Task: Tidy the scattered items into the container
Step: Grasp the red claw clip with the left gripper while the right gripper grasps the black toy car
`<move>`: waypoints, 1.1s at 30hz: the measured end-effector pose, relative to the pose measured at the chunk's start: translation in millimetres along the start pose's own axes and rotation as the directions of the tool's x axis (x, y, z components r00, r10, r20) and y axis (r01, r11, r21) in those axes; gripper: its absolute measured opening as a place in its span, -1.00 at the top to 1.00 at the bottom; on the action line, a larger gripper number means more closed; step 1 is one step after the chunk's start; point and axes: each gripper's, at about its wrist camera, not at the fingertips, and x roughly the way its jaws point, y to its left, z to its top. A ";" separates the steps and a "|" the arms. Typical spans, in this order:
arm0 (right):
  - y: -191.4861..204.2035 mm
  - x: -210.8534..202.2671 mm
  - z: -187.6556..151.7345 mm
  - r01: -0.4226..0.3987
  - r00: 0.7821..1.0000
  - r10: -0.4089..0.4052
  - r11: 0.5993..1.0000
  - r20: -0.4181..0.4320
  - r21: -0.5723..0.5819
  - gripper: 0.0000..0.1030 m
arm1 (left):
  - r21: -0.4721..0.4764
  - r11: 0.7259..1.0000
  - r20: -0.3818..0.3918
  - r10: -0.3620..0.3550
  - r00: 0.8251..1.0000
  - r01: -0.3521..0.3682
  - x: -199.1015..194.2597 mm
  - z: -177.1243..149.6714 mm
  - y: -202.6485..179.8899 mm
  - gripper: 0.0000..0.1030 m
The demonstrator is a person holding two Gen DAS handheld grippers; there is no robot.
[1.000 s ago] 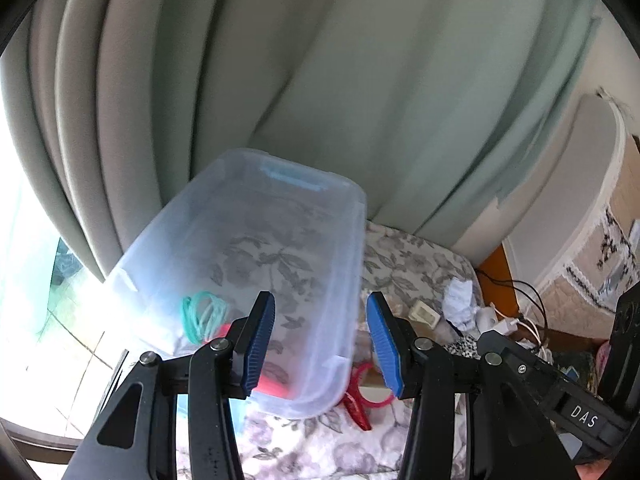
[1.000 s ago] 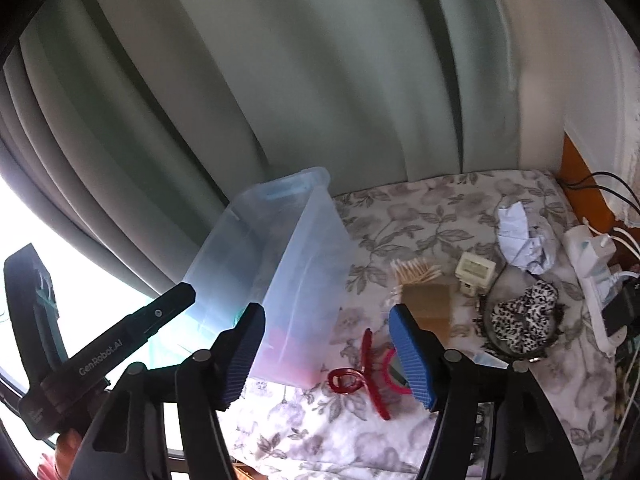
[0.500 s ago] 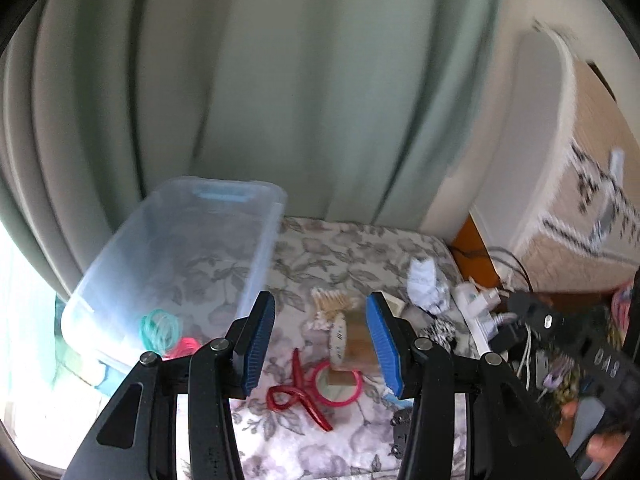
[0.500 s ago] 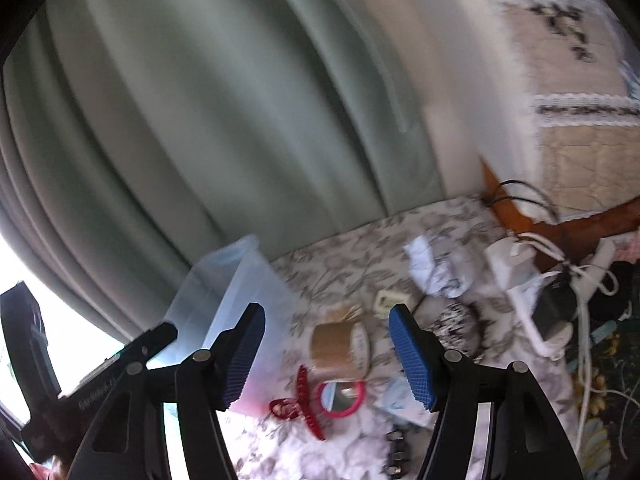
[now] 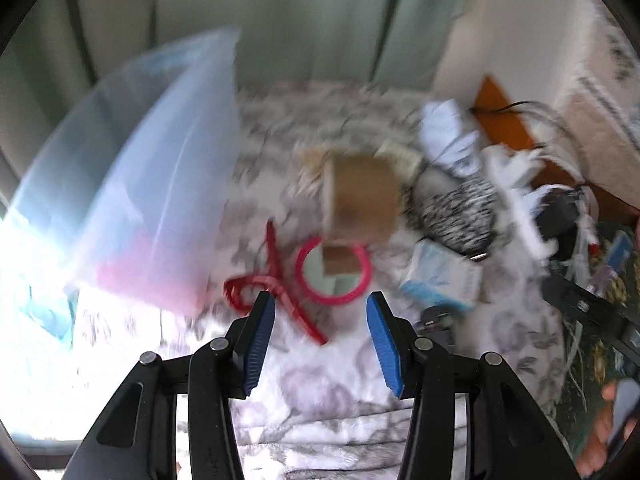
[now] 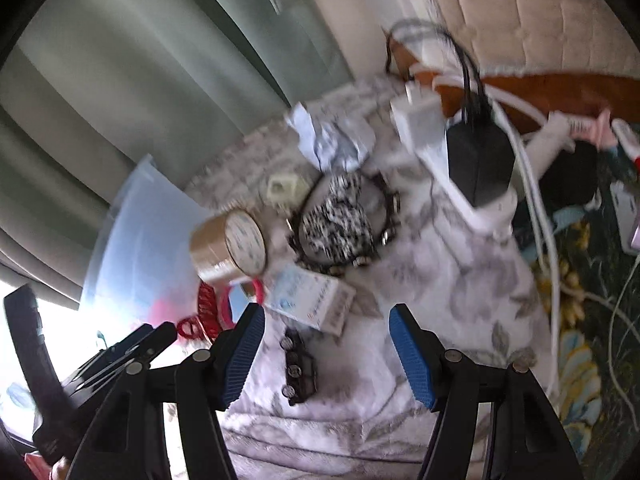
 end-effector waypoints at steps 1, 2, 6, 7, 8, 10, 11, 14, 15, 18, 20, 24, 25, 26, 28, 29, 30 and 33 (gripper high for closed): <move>-1.7 4.2 -1.7 -0.002 1.000 0.002 1.000 -0.014 0.003 -0.33 | -0.009 1.000 -0.018 0.019 1.000 -0.019 6.3 -1.9 1.7 0.05; -2.7 8.3 -3.0 -0.005 1.000 0.005 1.000 -0.027 0.003 -0.33 | -0.017 0.999 -0.039 0.037 0.999 -0.037 13.9 -3.9 3.0 0.05; 2.6 29.2 -10.1 -0.024 0.995 0.023 1.000 -0.098 -0.010 -0.33 | -0.021 0.996 -0.080 0.086 0.993 -0.088 36.7 -5.3 2.8 0.05; 5.2 34.8 -12.8 -0.030 0.993 0.028 0.999 -0.116 -0.017 -0.33 | -0.020 0.995 -0.091 0.098 0.991 -0.100 42.6 -6.2 2.2 0.05; 7.9 39.9 -15.6 -0.037 0.990 0.033 0.999 -0.134 -0.027 -0.33 | -0.019 0.994 -0.102 0.104 0.989 -0.106 47.4 -6.1 2.2 0.05; 14.3 50.6 -22.5 -0.046 0.985 0.037 0.998 -0.169 -0.050 -0.33 | -0.016 0.994 -0.115 0.110 0.987 -0.112 52.7 -6.3 1.9 0.05; 16.4 56.5 -26.0 -0.046 0.982 0.035 0.997 -0.186 -0.059 -0.33 | -0.013 0.993 -0.120 0.112 0.987 -0.114 55.2 -6.6 1.9 0.05; 20.6 72.0 -36.4 -0.045 0.973 0.027 0.996 -0.231 -0.074 -0.32 | -0.008 0.993 -0.135 0.115 0.984 -0.117 61.7 -7.5 2.0 0.05; 20.5 75.3 -39.0 -0.039 0.971 0.020 0.997 -0.239 -0.073 -0.32 | -0.011 0.993 -0.140 0.112 0.984 -0.114 62.8 -7.5 2.5 0.05; 18.0 81.9 -43.9 -0.003 0.968 -0.013 0.998 -0.252 -0.063 -0.22 | -0.028 0.994 -0.163 0.096 0.982 -0.102 67.6 -8.7 6.3 0.05; 16.5 84.6 -46.7 0.015 0.965 -0.030 0.998 -0.260 -0.058 -0.09 | -0.040 0.995 -0.178 0.088 0.980 -0.096 70.4 -9.7 8.7 0.05; 17.1 85.1 -50.9 0.018 0.966 -0.034 0.998 -0.257 -0.063 0.14 | -0.062 0.995 -0.183 0.064 0.981 -0.076 70.1 -10.7 12.6 0.11; 18.2 85.3 -52.2 0.015 0.966 -0.032 0.998 -0.257 -0.068 0.18 | -0.061 0.995 -0.180 0.062 0.982 -0.074 69.0 -10.9 12.5 0.26; 19.6 85.9 -53.6 0.011 0.965 -0.029 0.997 -0.259 -0.074 0.23 | -0.059 0.996 -0.177 0.060 0.982 -0.072 67.9 -11.1 12.3 0.41; 22.4 88.1 -55.5 0.006 0.963 -0.028 0.997 -0.268 -0.081 0.31 | -0.054 0.996 -0.174 0.058 0.983 -0.069 65.9 -11.7 12.0 0.57; 22.1 89.3 -57.0 0.007 0.962 -0.028 0.997 -0.273 -0.078 0.32 | -0.056 0.996 -0.175 0.057 0.983 -0.067 64.7 -12.3 12.3 0.67; 21.3 89.8 -58.3 0.006 0.962 -0.027 0.997 -0.274 -0.075 0.33 | -0.059 0.996 -0.175 0.054 0.983 -0.065 63.5 -12.9 12.7 0.71; 19.9 87.7 -59.8 -0.004 0.962 -0.014 0.998 -0.273 -0.064 0.43 | -0.069 0.995 -0.169 0.053 0.984 -0.065 59.3 -14.2 14.7 0.76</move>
